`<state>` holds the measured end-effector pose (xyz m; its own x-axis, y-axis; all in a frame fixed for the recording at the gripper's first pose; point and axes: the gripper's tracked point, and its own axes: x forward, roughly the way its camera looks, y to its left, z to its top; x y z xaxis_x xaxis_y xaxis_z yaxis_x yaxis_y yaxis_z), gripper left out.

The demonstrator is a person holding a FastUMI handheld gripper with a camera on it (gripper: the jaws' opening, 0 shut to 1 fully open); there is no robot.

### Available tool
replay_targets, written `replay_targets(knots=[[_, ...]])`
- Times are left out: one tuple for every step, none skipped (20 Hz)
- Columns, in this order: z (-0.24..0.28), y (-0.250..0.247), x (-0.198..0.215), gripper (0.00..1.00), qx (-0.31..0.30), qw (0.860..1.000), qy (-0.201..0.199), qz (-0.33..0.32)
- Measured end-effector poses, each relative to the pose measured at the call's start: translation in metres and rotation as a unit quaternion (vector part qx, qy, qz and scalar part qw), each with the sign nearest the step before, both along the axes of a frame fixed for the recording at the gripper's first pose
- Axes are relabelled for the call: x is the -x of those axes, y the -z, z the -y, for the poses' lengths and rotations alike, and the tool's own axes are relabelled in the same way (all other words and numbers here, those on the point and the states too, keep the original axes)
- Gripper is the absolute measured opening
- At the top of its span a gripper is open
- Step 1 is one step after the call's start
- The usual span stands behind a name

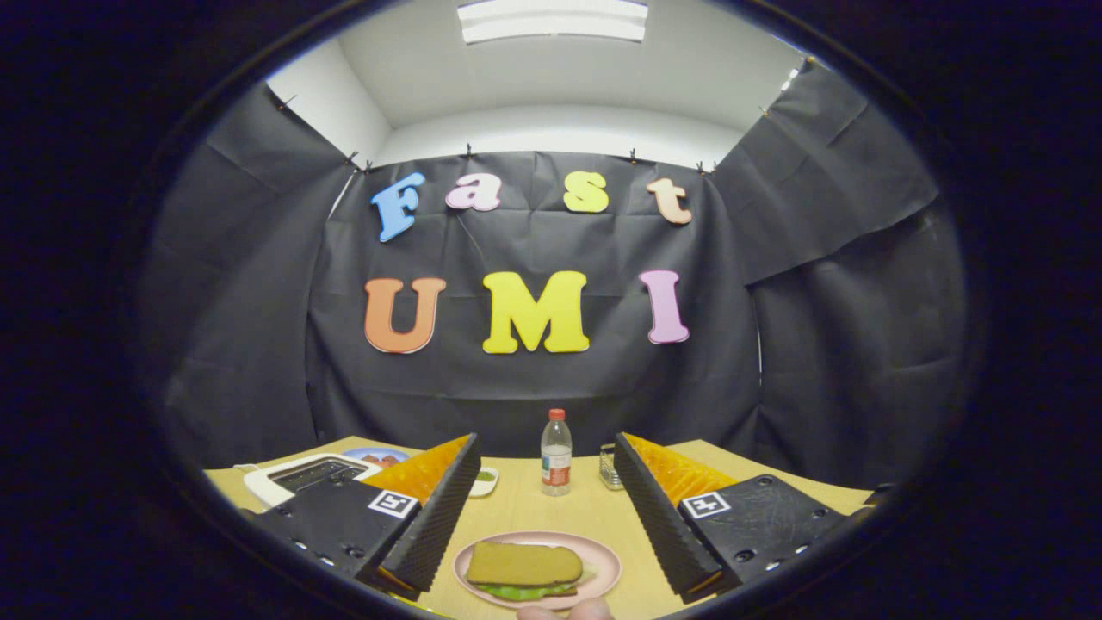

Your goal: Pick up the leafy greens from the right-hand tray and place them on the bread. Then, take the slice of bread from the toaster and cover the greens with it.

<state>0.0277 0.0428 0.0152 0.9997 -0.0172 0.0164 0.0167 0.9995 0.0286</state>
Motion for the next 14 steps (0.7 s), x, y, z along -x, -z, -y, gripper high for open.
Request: replay_targets(knots=[[-0.001, -0.001, 0.002, 0.95, 0.003, 1.000, 0.001, 0.001], [-0.005, 0.001, 0.003, 0.95, -0.001, 1.000, -0.002, 0.000], [-0.009, 0.004, 0.006, 0.95, -0.004, 1.000, -0.006, -0.001], [-0.013, 0.007, 0.008, 0.95, -0.005, 1.000, -0.011, -0.001], [-0.014, 0.010, 0.010, 0.95, -0.002, 1.000, -0.012, 0.000], [-0.013, 0.011, 0.012, 0.95, 0.003, 1.000, -0.012, 0.000], [-0.015, 0.014, 0.013, 0.95, 0.002, 1.000, -0.015, -0.001], [-0.018, 0.015, 0.014, 0.95, -0.002, 1.000, -0.019, -0.003], [-0.019, 0.014, 0.016, 0.95, -0.008, 1.000, -0.021, -0.004], [-0.019, 0.013, 0.017, 0.95, -0.010, 1.000, -0.022, -0.003], [-0.019, 0.011, 0.018, 0.95, -0.009, 1.000, -0.021, 0.000], [-0.020, 0.008, 0.020, 0.95, -0.004, 1.000, -0.020, 0.004], [-0.021, 0.006, 0.022, 0.95, 0.000, 1.000, -0.021, 0.008], [-0.023, 0.005, 0.024, 0.95, 0.002, 1.000, -0.022, 0.011]])
